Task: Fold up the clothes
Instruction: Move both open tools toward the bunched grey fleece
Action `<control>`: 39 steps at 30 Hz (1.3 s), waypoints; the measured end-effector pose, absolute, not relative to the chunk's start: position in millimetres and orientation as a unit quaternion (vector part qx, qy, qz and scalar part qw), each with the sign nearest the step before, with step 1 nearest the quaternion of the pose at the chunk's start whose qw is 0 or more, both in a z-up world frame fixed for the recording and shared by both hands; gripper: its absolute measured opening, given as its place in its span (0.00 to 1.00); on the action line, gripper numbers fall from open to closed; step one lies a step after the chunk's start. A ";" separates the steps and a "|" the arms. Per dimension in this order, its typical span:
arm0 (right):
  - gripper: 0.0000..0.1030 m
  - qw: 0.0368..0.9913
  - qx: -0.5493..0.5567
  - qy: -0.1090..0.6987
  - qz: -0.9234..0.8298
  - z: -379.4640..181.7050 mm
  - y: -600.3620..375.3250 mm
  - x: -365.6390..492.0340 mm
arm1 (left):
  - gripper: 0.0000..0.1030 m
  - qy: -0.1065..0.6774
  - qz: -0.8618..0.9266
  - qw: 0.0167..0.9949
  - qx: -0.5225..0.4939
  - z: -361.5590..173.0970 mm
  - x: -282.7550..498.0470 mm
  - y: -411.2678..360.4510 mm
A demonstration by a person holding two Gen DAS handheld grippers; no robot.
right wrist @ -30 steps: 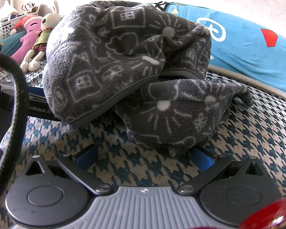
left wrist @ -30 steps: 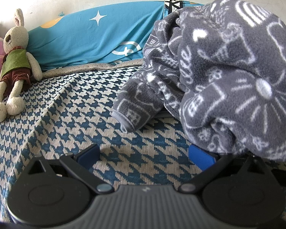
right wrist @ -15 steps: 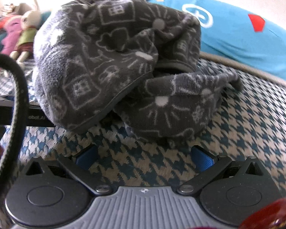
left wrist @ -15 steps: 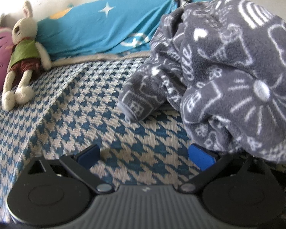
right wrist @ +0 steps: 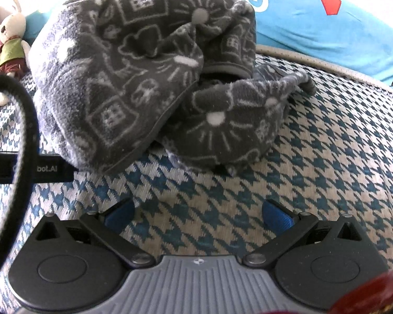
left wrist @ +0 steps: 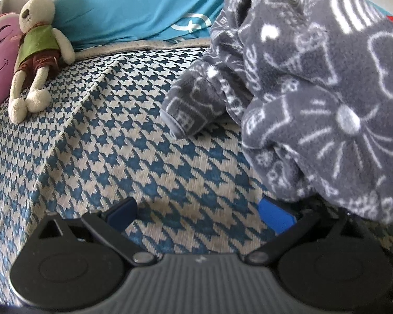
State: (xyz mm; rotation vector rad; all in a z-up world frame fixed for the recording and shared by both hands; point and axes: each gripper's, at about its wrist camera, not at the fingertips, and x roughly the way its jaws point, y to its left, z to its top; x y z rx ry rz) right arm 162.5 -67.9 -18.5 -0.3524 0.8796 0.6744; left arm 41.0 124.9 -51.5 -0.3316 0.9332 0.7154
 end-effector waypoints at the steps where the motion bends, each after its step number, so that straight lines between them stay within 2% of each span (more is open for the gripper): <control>1: 1.00 0.835 -0.167 0.419 0.316 -17.5 -68.2 163.0 | 1.00 0.440 0.334 0.819 -0.158 -51.1 41.3 125.2; 12: 1.00 0.816 -0.180 0.457 0.303 -1.3 -73.0 164.5 | 1.00 0.453 0.322 0.817 -0.155 -51.1 40.4 123.9; 23: 1.00 0.845 -0.128 0.380 0.355 38.3 -90.5 134.1 | 1.00 0.459 0.319 0.815 -0.151 -49.4 39.7 120.6; 32: 1.00 0.857 -0.081 0.380 0.338 13.9 -65.7 124.6 | 1.00 0.464 0.318 0.811 -0.160 -46.2 39.4 123.4; 39: 0.90 0.857 -0.077 0.366 0.355 17.9 -62.6 130.8 | 1.00 0.466 0.317 0.809 -0.167 -42.6 38.7 125.3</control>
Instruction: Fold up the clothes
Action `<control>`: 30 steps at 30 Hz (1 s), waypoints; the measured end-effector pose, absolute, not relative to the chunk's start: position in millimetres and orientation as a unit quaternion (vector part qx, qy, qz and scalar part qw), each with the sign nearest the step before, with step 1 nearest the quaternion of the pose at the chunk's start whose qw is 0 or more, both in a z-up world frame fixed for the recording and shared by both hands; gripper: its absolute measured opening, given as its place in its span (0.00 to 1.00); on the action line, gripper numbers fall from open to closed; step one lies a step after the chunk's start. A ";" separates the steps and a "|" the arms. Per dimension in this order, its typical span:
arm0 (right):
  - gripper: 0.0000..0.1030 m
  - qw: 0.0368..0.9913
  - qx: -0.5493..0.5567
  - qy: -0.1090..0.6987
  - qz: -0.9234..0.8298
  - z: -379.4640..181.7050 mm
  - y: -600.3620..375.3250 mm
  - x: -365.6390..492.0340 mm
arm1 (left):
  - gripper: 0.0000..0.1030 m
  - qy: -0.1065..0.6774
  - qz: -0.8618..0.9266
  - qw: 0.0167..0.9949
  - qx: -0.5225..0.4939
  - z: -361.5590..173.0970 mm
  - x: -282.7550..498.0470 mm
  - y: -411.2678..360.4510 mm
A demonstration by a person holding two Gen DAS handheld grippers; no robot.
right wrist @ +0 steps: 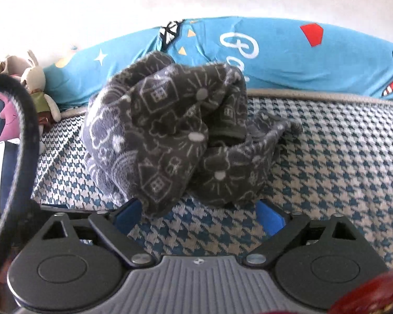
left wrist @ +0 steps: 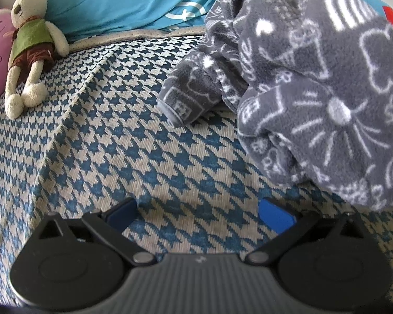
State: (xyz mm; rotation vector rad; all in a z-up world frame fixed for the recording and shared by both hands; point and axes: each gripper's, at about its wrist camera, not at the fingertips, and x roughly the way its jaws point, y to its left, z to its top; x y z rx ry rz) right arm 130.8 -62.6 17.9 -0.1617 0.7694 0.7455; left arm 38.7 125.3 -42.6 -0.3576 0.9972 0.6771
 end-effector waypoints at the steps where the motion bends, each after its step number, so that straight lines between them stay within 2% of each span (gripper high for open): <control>1: 0.88 0.858 -0.077 0.362 0.357 19.6 -63.0 131.5 | 1.00 0.458 0.317 0.814 -0.165 -38.1 36.4 125.1; 7: 0.68 0.862 -0.071 0.334 0.376 30.6 -69.1 135.3 | 1.00 0.406 0.318 0.843 -0.152 -10.7 22.8 123.9; 9: 0.66 0.861 -0.059 0.324 0.388 36.0 -73.5 138.5 | 1.00 0.388 0.318 0.852 -0.147 -1.6 18.3 123.5; 17: 0.67 0.854 -0.010 0.312 0.416 41.5 -64.4 156.3 | 1.00 0.323 0.317 0.881 -0.133 32.1 10.3 122.2; 19: 0.75 0.850 0.011 0.324 0.415 38.6 -58.7 161.4 | 1.00 0.310 0.316 0.887 -0.132 39.5 12.1 122.0; 25: 0.80 0.828 0.083 0.368 0.415 20.9 -40.9 176.8 | 1.00 0.269 0.314 0.902 -0.127 61.7 17.5 121.3; 29: 0.80 0.826 0.077 0.371 0.417 10.0 -29.2 178.9 | 1.00 0.246 0.308 0.903 -0.173 68.9 12.8 133.6; 30: 0.76 0.828 0.070 0.367 0.418 8.5 -26.4 176.7 | 1.00 0.243 0.309 0.902 -0.178 68.8 11.4 138.0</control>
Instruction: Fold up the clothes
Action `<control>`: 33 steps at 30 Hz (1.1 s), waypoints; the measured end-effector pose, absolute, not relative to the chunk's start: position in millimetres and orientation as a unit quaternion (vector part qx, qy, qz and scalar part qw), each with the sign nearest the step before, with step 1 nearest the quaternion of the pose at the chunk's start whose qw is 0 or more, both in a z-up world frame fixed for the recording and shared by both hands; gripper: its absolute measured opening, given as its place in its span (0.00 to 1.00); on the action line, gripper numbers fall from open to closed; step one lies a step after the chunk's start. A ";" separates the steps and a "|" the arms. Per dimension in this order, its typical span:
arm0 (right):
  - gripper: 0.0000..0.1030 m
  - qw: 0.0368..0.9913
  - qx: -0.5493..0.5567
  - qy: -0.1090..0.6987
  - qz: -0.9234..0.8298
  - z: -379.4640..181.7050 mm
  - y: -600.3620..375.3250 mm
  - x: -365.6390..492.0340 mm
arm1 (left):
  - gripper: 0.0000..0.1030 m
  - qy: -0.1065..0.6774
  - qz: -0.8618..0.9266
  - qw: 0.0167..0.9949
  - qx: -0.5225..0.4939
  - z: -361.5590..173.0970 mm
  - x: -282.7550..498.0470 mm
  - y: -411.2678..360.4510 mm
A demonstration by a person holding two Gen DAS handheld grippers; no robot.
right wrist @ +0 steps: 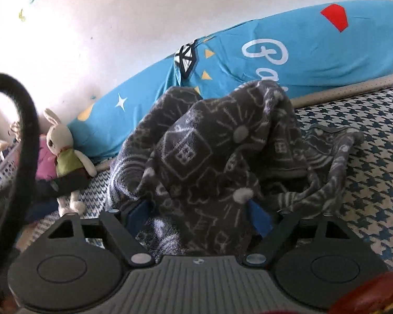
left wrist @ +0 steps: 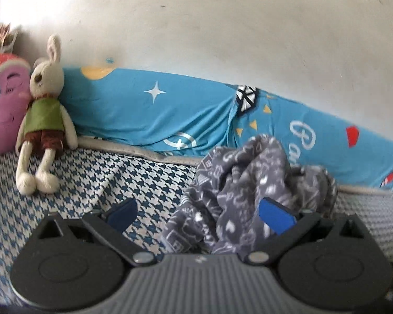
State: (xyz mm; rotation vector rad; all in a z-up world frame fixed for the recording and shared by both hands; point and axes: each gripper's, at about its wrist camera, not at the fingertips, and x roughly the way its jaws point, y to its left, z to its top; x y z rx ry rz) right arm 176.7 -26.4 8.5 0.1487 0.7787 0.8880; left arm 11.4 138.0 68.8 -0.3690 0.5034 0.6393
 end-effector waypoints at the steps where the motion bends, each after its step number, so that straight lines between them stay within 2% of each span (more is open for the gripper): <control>1: 0.66 0.828 0.064 0.363 0.422 7.5 -24.1 174.7 | 1.00 0.244 0.312 0.900 -0.180 68.6 11.2 139.8; 2: 0.60 0.825 0.060 0.361 0.431 7.4 -22.4 172.9 | 1.00 0.244 0.314 0.899 -0.182 68.4 10.9 141.5; 4: 0.37 0.816 0.057 0.359 0.450 8.0 -20.5 169.5 | 1.00 0.245 0.315 0.898 -0.184 67.4 8.8 143.2; 5: 0.31 0.811 0.056 0.359 0.458 8.4 -19.8 167.9 | 1.00 0.245 0.313 0.899 -0.184 66.8 7.3 142.6; 6: 0.21 0.808 0.051 0.358 0.465 8.6 -18.7 165.7 | 1.00 0.245 0.312 0.899 -0.185 66.3 5.8 141.8; 16: 0.11 0.799 -0.002 0.342 0.495 3.1 -12.1 140.9 | 1.00 0.243 0.298 0.905 -0.181 63.2 4.9 134.5; 26: 0.10 0.790 -0.043 0.335 0.511 -0.5 -9.9 121.1 | 1.00 0.281 0.313 0.887 -0.188 42.5 18.5 139.1; 33: 0.10 0.800 -0.061 0.316 0.507 20.5 -29.1 125.4 | 1.00 0.305 0.328 0.873 -0.192 30.0 25.3 144.9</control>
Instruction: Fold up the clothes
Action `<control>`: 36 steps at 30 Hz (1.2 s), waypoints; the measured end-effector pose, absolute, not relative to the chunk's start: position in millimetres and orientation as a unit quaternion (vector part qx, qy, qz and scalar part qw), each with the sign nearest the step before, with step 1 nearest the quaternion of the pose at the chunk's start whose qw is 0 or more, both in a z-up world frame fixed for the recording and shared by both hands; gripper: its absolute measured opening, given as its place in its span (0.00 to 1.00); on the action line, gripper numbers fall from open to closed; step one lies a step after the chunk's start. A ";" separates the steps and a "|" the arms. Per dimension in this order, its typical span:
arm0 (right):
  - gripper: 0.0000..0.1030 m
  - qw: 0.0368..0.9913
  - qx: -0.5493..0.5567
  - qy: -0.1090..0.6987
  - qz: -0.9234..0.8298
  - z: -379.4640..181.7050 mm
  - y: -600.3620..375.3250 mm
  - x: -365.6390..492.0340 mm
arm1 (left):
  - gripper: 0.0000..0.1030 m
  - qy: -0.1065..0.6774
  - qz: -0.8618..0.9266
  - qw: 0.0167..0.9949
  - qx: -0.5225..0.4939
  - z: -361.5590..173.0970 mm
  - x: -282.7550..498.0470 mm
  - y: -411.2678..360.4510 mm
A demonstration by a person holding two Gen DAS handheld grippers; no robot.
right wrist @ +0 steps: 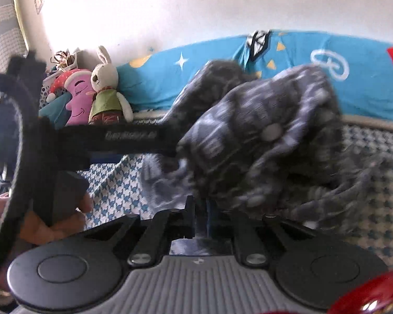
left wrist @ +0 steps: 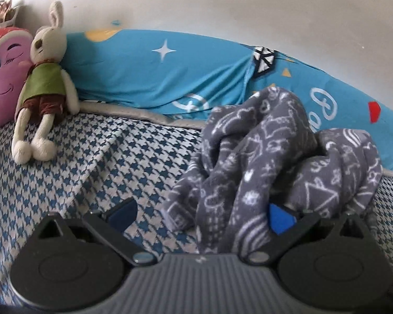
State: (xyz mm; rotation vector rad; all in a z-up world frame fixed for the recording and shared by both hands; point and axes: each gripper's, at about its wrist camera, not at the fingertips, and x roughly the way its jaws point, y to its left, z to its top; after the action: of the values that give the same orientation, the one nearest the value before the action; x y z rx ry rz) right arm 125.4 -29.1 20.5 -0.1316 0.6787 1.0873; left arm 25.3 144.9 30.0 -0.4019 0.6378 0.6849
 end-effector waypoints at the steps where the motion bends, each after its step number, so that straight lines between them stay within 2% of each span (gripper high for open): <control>1: 0.11 0.805 -0.057 0.310 0.503 25.3 -34.6 128.0 | 1.00 0.306 0.332 0.872 -0.187 30.2 24.4 145.5; 5: 0.19 0.828 -0.018 0.293 0.478 40.3 -52.8 144.0 | 1.00 0.311 0.348 0.866 -0.178 29.7 21.7 150.4; 8: 0.30 0.847 0.018 0.285 0.449 47.2 -63.5 158.3 | 1.00 0.311 0.351 0.864 -0.182 29.4 19.5 155.4; 13: 0.60 0.862 0.073 0.287 0.412 48.9 -69.1 173.6 | 1.00 0.312 0.355 0.863 -0.178 28.5 18.6 155.6; 15: 0.66 0.866 0.093 0.286 0.400 49.4 -70.6 179.1 | 1.00 0.313 0.356 0.863 -0.177 28.0 18.3 155.6; 20: 0.74 0.858 0.120 0.292 0.406 46.2 -71.0 184.3 | 1.00 0.316 0.357 0.860 -0.180 29.0 16.7 157.7; 26: 0.73 0.848 0.117 0.303 0.418 37.1 -57.6 184.2 | 1.00 0.322 0.358 0.855 -0.192 29.3 11.1 164.7; 27: 0.67 0.845 0.112 0.304 0.426 36.9 -53.7 182.0 | 1.00 0.323 0.358 0.854 -0.194 29.5 10.1 165.9; 28: 0.55 0.842 0.106 0.305 0.432 36.9 -50.3 179.4 | 1.00 0.324 0.358 0.853 -0.196 30.0 9.4 167.1; 29: 0.50 0.840 0.099 0.304 0.438 36.8 -46.9 176.4 | 1.00 0.325 0.359 0.852 -0.199 31.8 9.3 168.7; 31: 0.28 0.837 0.082 0.300 0.451 36.6 -41.4 169.9 | 1.00 0.322 0.358 0.851 -0.208 35.2 7.6 171.8; 33: 0.18 0.832 0.070 0.298 0.463 36.8 -37.3 163.5 | 1.00 0.316 0.353 0.854 -0.216 39.6 6.0 173.3; 36: 0.15 0.822 0.059 0.291 0.485 38.7 -34.1 152.7 | 1.00 0.299 0.347 0.861 -0.221 48.5 0.6 171.2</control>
State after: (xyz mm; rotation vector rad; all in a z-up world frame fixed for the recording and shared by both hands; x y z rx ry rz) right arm 152.7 -34.1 38.7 0.1256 0.6195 1.0325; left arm 0.6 171.2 48.5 -0.4641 0.6265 0.7276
